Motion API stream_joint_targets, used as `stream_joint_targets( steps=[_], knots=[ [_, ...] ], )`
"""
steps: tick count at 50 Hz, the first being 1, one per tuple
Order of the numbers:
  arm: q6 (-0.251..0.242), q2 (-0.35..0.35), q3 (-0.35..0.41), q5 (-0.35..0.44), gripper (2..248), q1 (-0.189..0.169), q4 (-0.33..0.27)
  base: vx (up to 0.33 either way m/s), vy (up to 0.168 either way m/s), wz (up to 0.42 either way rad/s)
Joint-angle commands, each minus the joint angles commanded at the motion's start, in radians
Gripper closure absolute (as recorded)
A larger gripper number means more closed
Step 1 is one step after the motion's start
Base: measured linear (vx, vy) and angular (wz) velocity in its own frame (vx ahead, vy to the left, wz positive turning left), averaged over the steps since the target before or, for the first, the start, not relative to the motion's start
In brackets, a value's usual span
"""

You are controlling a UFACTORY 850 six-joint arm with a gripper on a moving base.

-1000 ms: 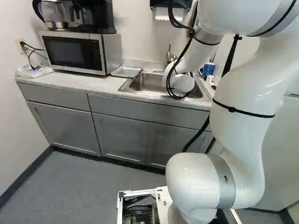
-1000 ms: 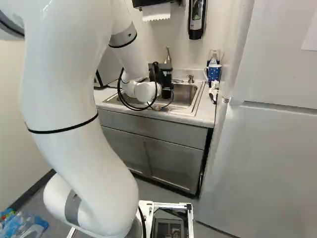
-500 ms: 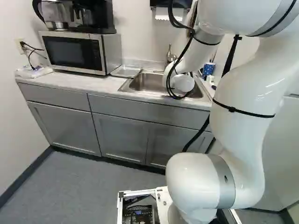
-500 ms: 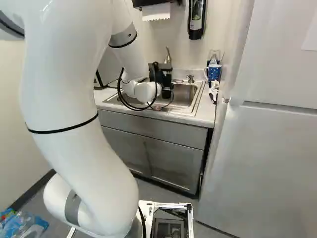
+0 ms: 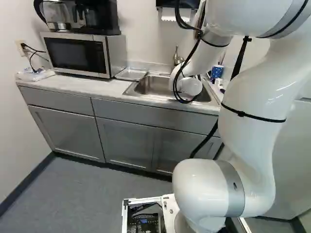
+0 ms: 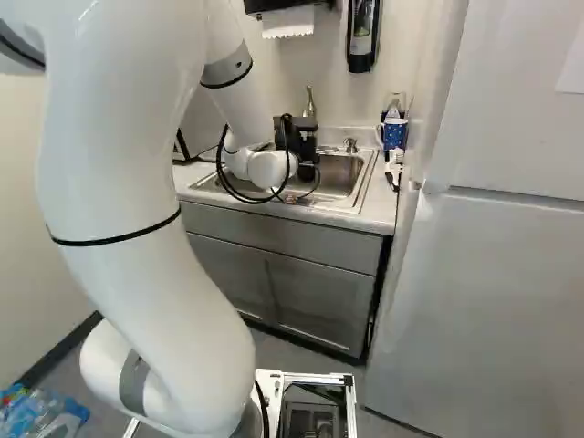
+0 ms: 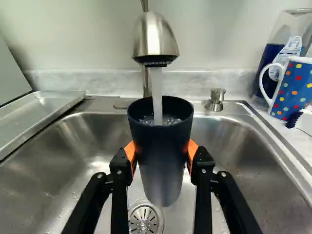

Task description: Rinse the cup and place it in the tray

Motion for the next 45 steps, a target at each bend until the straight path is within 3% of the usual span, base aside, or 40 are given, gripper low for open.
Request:
stream_joint_targets(
  steps=[22,45],
  knots=[
    [0.000,0.003,0.003,0.000,129,0.009,0.000,0.000,0.000,0.000],
    [0.000,0.014,0.016,0.000,129,0.071,0.000,0.000,0.000,0.000]
  ],
)
